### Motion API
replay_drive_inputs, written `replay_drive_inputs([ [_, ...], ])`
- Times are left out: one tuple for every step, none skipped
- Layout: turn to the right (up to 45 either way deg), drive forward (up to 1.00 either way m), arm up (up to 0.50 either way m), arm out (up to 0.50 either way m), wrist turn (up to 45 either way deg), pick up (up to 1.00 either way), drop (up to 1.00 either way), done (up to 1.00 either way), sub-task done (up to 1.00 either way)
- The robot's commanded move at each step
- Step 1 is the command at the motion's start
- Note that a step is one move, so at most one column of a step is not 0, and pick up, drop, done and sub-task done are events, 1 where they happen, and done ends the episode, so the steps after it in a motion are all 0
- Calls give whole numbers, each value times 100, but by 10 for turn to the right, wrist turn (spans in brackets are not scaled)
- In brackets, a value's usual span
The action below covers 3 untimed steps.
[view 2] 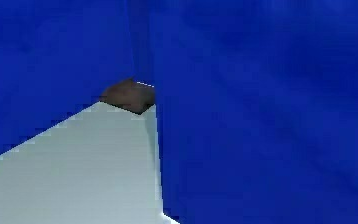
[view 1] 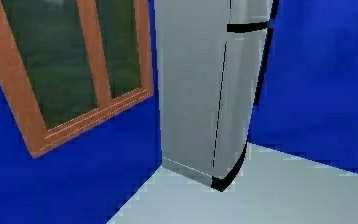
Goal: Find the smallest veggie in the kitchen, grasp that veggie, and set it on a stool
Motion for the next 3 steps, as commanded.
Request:
replay_drive_inputs([
  [-450, 0, 0, 0, 0, 0, 0, 0, 0],
  [-450, 0, 0, 0, 0, 0, 0, 0, 0],
  [-450, 0, 0, 0, 0, 0, 0, 0, 0],
])
